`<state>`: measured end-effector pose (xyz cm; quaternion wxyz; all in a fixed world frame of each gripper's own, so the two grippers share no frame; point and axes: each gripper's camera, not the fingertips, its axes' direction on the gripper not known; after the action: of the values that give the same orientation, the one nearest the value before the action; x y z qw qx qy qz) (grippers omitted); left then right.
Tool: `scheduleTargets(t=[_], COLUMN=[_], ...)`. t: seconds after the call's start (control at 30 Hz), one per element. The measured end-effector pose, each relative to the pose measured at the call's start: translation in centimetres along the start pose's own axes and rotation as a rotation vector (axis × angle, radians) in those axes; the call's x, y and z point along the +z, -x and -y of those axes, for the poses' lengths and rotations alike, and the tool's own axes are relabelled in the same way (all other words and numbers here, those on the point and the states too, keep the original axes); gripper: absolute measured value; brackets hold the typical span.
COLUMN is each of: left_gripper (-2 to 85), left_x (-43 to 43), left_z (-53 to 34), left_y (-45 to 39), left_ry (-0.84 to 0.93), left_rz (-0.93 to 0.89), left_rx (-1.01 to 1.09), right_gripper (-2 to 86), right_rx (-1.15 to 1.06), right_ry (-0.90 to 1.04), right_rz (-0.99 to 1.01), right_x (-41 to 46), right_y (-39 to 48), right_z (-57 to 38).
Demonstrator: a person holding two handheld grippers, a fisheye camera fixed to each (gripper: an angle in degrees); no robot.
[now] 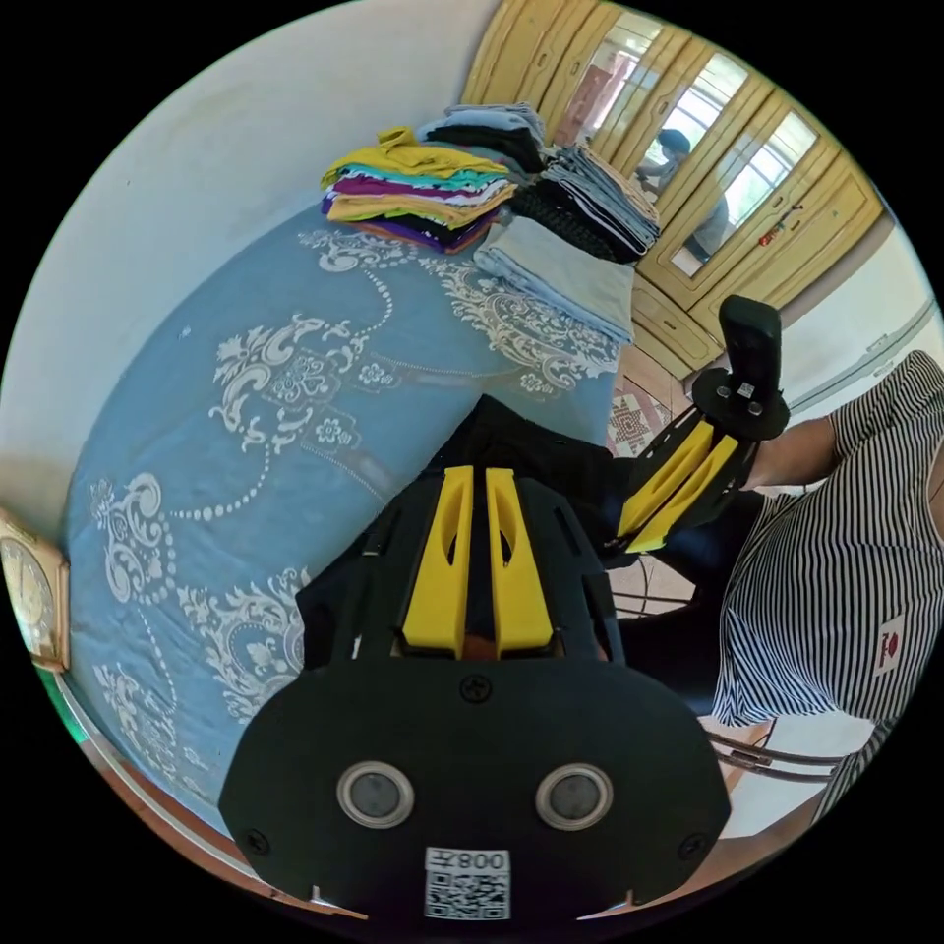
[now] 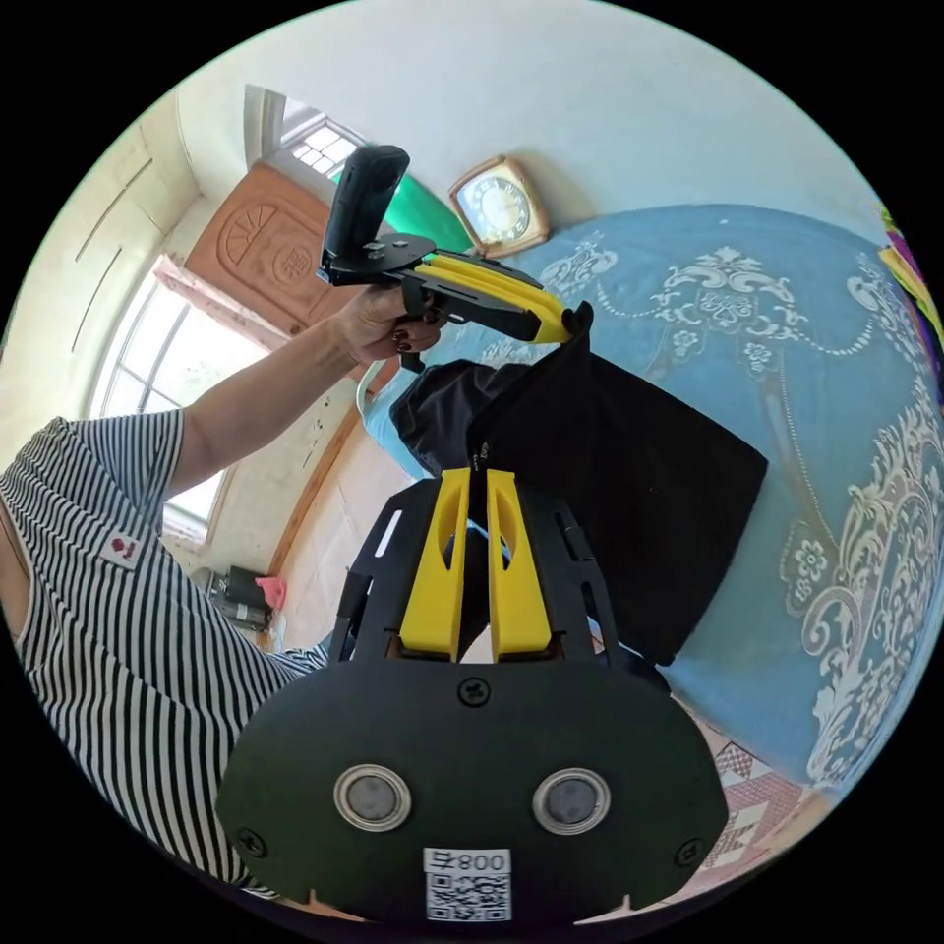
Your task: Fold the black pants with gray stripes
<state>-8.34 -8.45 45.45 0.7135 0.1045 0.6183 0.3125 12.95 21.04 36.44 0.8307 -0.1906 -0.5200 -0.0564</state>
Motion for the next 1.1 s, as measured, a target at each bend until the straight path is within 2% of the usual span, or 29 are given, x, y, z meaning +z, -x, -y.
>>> scheduleTargets(t=[0.2,0.47,0.77,0.9,1.1], left_gripper=[1.0,0.3,0.2,0.1,0.1], left_x=[-1.2,-4.4,-8.6,-7.9,-6.1], left_z=[-3.7,-8.7,-13.6,-15.1,-17.3], left_y=[1.3,2.1,-2.7,-5.6,-8.8], left_ry=[0.021,0.022,-0.214,-0.186,-0.104], left_rz=[-0.062,-0.034,-0.079,-0.086,-0.061], left_rx=[-0.131,-0.322,-0.434,-0.468,-0.488], right_gripper=[3.2,3.3,2.6,1.4,0.3], right_rx=[-0.006,-0.019,-0.045,-0.056,-0.02], right_ry=[0.159,0.302,0.305,0.277,0.227], right_rz=[-0.007,0.019,0.137,0.129,-0.043], right_x=[6.4,12.0,11.0,9.3,8.6], right_y=[-0.6,-1.2,-0.3,-0.2,-2.4], right_z=[3.2,7.3,11.0,12.9,18.3])
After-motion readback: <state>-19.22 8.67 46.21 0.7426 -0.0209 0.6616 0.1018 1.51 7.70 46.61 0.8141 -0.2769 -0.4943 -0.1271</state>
